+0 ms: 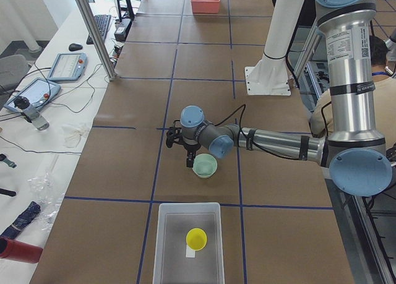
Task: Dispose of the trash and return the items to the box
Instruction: 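Carry the cloth into the pink bin while left gripper reaches the green bowl, then grasp the pale green bowl with the left gripper while the right gripper releases the cloth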
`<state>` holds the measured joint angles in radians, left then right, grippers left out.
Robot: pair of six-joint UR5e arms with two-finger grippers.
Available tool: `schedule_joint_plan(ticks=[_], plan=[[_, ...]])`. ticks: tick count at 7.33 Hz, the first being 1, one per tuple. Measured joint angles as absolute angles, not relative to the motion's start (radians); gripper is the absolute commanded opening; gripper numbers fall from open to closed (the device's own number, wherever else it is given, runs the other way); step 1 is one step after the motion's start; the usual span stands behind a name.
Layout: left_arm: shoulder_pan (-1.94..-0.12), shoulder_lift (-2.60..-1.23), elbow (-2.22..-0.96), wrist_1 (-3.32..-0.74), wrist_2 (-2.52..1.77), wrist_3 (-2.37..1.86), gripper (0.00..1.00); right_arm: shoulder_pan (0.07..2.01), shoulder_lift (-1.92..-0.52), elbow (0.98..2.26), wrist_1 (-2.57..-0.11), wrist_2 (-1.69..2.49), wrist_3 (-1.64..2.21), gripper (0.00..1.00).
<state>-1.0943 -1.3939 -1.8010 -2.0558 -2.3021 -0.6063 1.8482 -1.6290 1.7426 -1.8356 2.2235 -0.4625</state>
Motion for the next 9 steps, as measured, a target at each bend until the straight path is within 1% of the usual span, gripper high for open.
schedule_joint_plan(ticks=[2, 4, 6, 7, 8, 9], plan=[[-1.022, -1.383, -1.797, -2.091, -2.290, -0.685, 1.00, 1.862, -1.621, 1.603, -1.767, 2.190, -0.561, 0.00], [-0.941, -1.383, -1.791, -2.138, -2.245, -0.778, 1.00, 1.863, -1.622, 1.463, -1.607, 2.166, -0.574, 0.00], [-0.884, -1.389, -1.787, -2.148, -2.202, -0.836, 1.00, 1.860, -1.618, 1.387, -1.540, 2.162, -0.576, 0.01], [-0.859, -1.393, -1.783, -2.150, -2.177, -0.856, 0.97, 1.854, -1.617, 1.367, -1.533, 2.162, -0.576, 0.21], [-0.838, -1.398, -1.775, -2.150, -2.159, -0.866, 0.96, 1.842, -1.617, 1.352, -1.530, 2.161, -0.575, 0.99], [-0.821, -1.401, -1.766, -2.151, -2.148, -0.869, 0.95, 1.829, -1.617, 1.343, -1.530, 2.162, -0.569, 1.00]])
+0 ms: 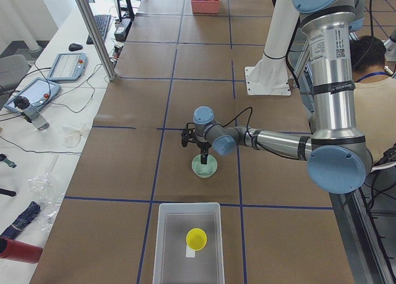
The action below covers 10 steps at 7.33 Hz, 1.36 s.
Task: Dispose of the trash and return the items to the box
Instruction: 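Grasp the pale green bowl with the left gripper while the right gripper releases the cloth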
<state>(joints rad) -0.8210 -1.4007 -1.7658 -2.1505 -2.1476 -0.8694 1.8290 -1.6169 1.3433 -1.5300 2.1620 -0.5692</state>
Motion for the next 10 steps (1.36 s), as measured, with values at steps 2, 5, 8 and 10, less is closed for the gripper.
schedule_joint_plan(ticks=[2, 5, 8, 10], plan=[[-0.799, -1.403, -1.752, -2.153, -2.141, -0.872, 0.58, 1.810, -1.616, 1.335, -1.524, 2.167, -0.508, 1.00], [-0.769, -1.408, -1.744, -2.154, -2.118, -0.890, 0.00, 1.792, -1.613, 1.341, -1.490, 2.173, -0.476, 1.00], [-0.757, -1.404, -1.785, -2.152, -2.090, -0.902, 0.00, 1.777, -1.594, 1.346, -1.490, 2.182, -0.473, 1.00], [-0.771, -1.395, -1.855, -2.149, -2.081, -0.903, 0.00, 1.774, -1.591, 1.349, -1.488, 2.199, -0.473, 1.00]])
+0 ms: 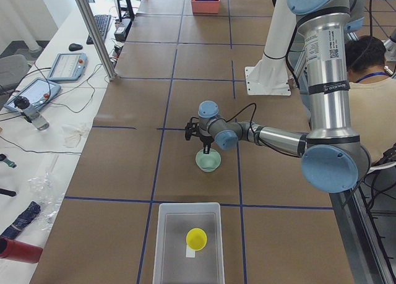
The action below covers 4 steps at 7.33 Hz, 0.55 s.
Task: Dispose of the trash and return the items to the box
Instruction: 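Grasp the pale green bowl with the left gripper while the right gripper releases the cloth, then carry the green bowl into the clear bin with the left gripper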
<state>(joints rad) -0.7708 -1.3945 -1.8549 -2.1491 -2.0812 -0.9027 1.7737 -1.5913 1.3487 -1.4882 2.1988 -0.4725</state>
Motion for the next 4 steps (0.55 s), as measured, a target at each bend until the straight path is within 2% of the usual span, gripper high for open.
schedule_joint_plan(ticks=[2, 4], plan=[[-0.853, -1.363, -1.981, -2.140, -2.082, -0.885, 0.00, 1.771, -1.591, 1.367, -1.487, 2.230, -0.472, 1.00], [-0.993, -1.321, -2.034, -2.137, -2.087, -0.734, 0.00, 1.770, -1.591, 1.377, -1.487, 2.249, -0.472, 1.00]])
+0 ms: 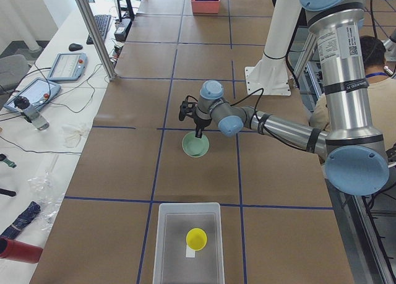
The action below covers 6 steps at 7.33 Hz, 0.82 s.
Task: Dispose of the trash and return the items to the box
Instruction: 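Carry the green bowl into the clear bin with the left gripper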
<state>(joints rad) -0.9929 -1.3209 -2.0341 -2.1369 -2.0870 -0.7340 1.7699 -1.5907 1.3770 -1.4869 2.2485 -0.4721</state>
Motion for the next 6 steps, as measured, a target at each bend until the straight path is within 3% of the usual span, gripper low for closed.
schedule_joint_plan(ticks=[3, 6], plan=[[-1.329, -1.240, -1.932, -2.138, -2.090, -0.174, 0.00, 1.758, -1.592, 1.380, -1.487, 2.323, -0.459, 1.00], [-1.585, -1.315, -1.607, -2.138, -2.088, 0.308, 0.00, 1.700, -1.600, 1.463, -1.486, 2.366, -0.336, 1.00]])
